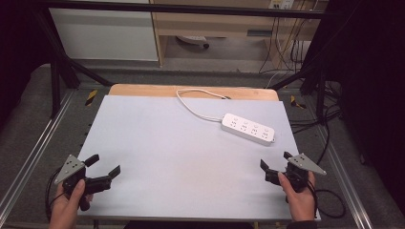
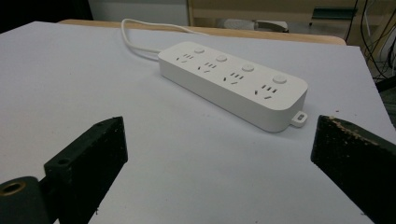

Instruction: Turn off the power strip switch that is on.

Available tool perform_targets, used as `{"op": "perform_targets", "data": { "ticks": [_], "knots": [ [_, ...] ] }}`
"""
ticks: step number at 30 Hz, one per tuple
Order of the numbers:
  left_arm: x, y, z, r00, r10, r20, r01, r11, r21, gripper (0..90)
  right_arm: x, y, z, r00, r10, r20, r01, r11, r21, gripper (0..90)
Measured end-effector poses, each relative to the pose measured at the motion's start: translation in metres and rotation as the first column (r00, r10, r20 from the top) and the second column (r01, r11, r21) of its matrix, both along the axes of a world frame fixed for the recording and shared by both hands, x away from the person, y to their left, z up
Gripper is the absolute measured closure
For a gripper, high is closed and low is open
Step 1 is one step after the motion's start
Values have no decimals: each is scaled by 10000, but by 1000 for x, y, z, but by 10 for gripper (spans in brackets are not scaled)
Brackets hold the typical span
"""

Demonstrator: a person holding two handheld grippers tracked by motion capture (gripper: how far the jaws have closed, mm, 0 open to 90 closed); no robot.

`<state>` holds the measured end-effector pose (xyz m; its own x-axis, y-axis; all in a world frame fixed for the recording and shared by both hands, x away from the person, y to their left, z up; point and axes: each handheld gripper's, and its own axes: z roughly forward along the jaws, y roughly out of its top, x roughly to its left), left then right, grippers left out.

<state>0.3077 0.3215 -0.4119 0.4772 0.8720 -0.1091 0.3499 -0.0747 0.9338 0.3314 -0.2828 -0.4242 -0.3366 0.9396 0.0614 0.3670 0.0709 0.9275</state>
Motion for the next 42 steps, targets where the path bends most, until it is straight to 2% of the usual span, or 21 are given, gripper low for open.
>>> {"op": "perform_targets", "data": {
  "ticks": [11,14,16,21,27,30,36,42],
  "knots": [
    [0,0,0,10000,-10,-2,10,10000,45,52,-2,0,2,9997,254,-25,-254,9995,204,21],
    [0,1,0,10000,4,-46,-4,10000,59,52,-3,0,3,9992,404,33,-405,9982,439,21],
    [0,1,-1,10000,27,-66,-27,10000,87,52,-5,1,6,9984,557,7,-556,9949,838,20],
    [0,2,-2,9999,96,-104,-94,9998,166,52,-3,5,18,9971,701,284,-718,9954,631,26],
    [0,3,-3,9999,109,-121,-106,9997,227,52,8,7,31,9978,33,663,-65,9988,476,31],
    [0,4,-3,9998,139,-156,-136,9996,235,52,16,4,37,9983,40,578,-73,9983,580,35],
    [0,4,-3,9997,151,-217,-146,9996,236,52,27,5,48,9976,107,686,-134,9991,393,58],
    [1,4,-4,9995,156,-263,-150,9996,242,52,40,3,55,9976,150,677,-182,9988,459,28]
  ]
}}
